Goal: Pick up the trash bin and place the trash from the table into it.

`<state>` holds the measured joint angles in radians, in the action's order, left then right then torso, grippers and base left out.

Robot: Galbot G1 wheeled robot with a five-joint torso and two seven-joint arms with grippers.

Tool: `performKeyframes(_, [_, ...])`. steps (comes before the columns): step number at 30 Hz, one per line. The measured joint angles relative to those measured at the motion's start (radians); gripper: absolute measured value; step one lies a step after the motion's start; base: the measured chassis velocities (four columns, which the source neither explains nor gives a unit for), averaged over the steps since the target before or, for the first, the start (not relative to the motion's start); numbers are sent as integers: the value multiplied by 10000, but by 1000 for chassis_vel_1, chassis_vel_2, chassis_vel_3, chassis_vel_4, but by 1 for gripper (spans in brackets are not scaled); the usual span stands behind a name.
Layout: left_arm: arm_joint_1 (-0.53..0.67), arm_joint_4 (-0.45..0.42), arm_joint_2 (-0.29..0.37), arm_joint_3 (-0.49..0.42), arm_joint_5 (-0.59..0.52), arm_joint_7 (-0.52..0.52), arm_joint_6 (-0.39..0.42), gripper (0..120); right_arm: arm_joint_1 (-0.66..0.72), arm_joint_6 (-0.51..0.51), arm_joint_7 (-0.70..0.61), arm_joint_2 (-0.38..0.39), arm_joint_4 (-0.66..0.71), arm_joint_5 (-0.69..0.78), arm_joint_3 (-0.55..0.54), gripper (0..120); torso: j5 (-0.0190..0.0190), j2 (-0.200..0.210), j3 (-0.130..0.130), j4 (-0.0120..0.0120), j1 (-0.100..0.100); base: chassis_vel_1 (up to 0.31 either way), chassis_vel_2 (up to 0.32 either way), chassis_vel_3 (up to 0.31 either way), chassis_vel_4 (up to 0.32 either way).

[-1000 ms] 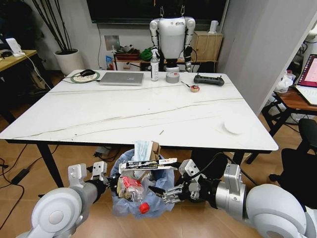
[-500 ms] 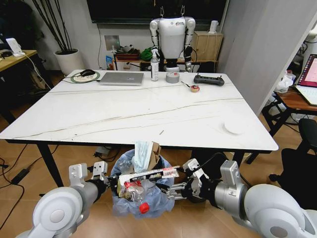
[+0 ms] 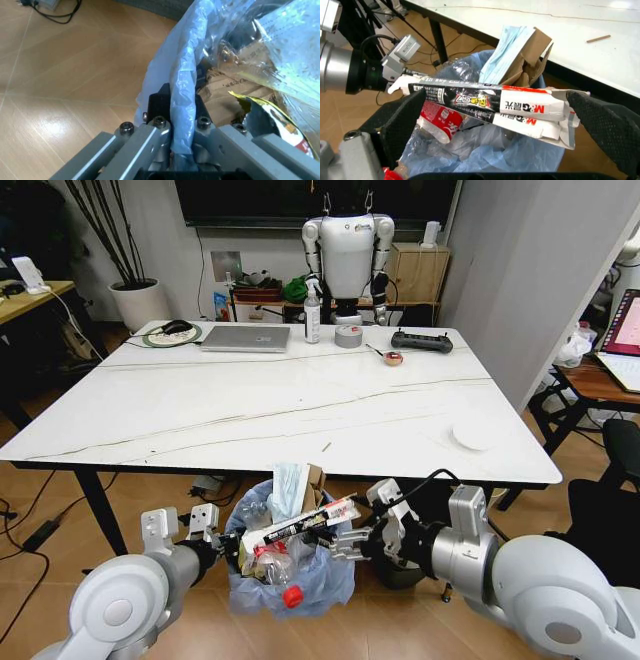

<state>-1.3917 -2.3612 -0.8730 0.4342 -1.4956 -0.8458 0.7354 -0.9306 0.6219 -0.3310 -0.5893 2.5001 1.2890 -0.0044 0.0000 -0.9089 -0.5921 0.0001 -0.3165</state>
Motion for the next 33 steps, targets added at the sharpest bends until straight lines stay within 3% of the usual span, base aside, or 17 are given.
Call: performKeyframes(33, [-223,-173,146,214,-192,-8,0,0,-739,-354,370,-71,-1,-950,268,100,1,0,0,-1,-3,0,0,0,0])
